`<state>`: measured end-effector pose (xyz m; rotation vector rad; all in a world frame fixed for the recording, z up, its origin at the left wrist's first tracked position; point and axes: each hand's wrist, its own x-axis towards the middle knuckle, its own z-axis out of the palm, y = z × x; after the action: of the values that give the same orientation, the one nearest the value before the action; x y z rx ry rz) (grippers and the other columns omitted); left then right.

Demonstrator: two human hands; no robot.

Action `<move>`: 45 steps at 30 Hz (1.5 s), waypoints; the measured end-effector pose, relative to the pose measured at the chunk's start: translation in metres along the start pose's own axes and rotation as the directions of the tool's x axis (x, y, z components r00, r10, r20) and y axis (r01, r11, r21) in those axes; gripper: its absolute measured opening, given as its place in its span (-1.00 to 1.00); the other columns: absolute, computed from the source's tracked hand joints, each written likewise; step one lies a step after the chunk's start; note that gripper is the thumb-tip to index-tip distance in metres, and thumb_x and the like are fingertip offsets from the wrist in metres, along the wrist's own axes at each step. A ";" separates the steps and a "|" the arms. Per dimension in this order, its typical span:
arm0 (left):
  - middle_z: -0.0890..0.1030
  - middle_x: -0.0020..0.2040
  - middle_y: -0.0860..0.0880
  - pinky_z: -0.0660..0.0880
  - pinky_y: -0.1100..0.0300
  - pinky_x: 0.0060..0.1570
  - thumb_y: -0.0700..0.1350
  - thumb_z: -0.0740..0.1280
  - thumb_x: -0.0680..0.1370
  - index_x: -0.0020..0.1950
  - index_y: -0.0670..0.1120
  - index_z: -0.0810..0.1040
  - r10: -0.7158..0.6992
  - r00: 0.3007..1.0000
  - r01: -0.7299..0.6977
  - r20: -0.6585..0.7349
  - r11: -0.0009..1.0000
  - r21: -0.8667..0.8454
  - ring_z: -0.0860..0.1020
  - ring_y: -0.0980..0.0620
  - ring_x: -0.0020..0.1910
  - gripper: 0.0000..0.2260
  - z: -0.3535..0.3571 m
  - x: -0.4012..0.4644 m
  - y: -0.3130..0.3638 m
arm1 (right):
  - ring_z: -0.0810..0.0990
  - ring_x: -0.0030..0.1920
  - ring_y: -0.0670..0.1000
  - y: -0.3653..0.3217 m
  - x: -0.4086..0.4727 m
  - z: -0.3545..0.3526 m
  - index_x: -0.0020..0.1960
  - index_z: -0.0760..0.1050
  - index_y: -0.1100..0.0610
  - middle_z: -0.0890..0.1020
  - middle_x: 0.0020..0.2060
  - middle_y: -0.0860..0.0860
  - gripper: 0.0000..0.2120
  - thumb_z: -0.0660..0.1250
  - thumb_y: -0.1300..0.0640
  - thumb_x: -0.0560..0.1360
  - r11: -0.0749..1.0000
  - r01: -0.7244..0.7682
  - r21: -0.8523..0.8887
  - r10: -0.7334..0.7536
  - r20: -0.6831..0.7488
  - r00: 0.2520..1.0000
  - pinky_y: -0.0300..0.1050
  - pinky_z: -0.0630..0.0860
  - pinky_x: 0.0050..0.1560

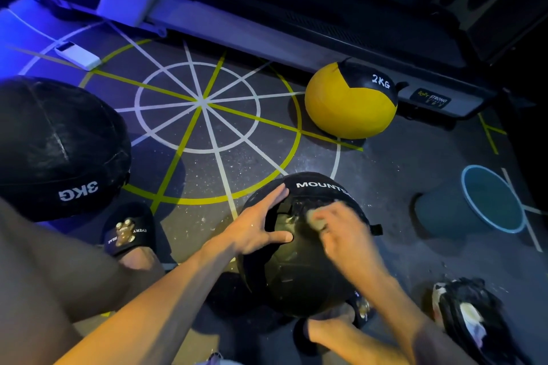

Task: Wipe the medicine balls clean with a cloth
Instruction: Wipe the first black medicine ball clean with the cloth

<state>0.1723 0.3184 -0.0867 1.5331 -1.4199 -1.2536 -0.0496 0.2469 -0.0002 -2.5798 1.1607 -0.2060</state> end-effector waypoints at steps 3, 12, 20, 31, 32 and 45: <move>0.18 0.54 0.47 0.06 0.16 0.54 0.16 0.47 0.53 0.68 0.19 -0.04 -0.032 0.997 0.036 0.075 0.998 -0.054 0.10 0.30 0.58 -0.11 -0.003 0.002 0.002 | 0.62 -0.04 0.09 0.029 -0.010 -0.003 0.05 0.62 0.09 0.55 -0.01 0.00 -0.84 0.39 0.31 0.54 0.887 -0.429 0.172 0.460 -0.247 0.853 -0.09 0.47 -0.01; 0.23 0.59 0.31 -0.15 0.13 0.47 0.39 -0.20 0.60 0.47 0.35 0.32 -0.187 0.977 0.211 0.104 0.916 -0.340 0.02 0.30 0.57 -0.47 -0.011 0.008 0.029 | 0.53 0.05 0.00 -0.057 -0.033 0.062 0.08 0.60 0.07 0.54 0.07 -0.05 -0.68 0.16 0.25 0.45 0.940 0.334 -0.072 -0.338 -0.045 0.940 0.01 0.61 0.05; 0.20 0.42 0.53 -0.12 0.15 0.48 0.37 -0.20 0.62 0.64 0.11 0.21 -0.204 0.975 0.221 0.090 0.937 -0.269 0.04 0.36 0.48 -0.33 -0.012 0.017 0.031 | 0.53 -0.02 0.12 -0.052 -0.016 0.059 0.06 0.59 0.08 0.51 -0.01 -0.04 -0.73 0.24 0.33 0.47 0.997 0.026 0.073 -0.007 -0.256 0.967 0.05 0.49 0.03; 0.13 0.65 0.18 0.09 0.28 0.44 0.15 0.27 0.67 0.69 0.04 -0.06 -0.117 0.992 0.109 0.052 0.985 0.135 0.16 0.14 0.60 -0.28 -0.019 0.035 0.030 | 0.51 0.08 0.00 -0.034 -0.047 0.063 0.11 0.58 0.08 0.55 0.03 -0.04 -0.79 0.32 0.31 0.55 0.954 -0.158 0.253 0.250 -0.386 0.888 -0.08 0.41 0.25; 0.13 0.65 0.15 0.10 0.26 0.46 0.13 0.27 0.67 0.69 0.02 -0.06 -0.114 0.993 0.108 0.027 0.981 0.158 0.16 0.09 0.61 -0.28 -0.021 0.035 0.027 | 0.52 0.04 0.01 -0.042 -0.052 0.072 0.08 0.56 0.06 0.54 0.02 -0.06 -0.73 0.35 0.35 0.47 0.989 0.006 0.148 0.034 -0.267 0.963 -0.04 0.43 0.26; 0.22 0.64 0.00 0.19 0.01 0.55 0.24 0.27 0.63 0.66 0.09 0.13 -0.179 0.982 0.187 -0.057 0.965 0.186 0.23 -0.06 0.60 -0.34 -0.037 0.041 0.010 | 0.52 0.00 -0.06 -0.055 -0.032 0.077 0.01 0.56 -0.01 0.50 0.00 -0.11 -0.82 0.28 0.25 0.54 0.939 -0.180 0.294 0.265 -0.283 0.922 -0.14 0.49 0.05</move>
<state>0.2015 0.2724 -0.0739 1.8450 -1.4327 -1.2138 -0.0122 0.3223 -0.0549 -2.2112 1.4209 -0.6971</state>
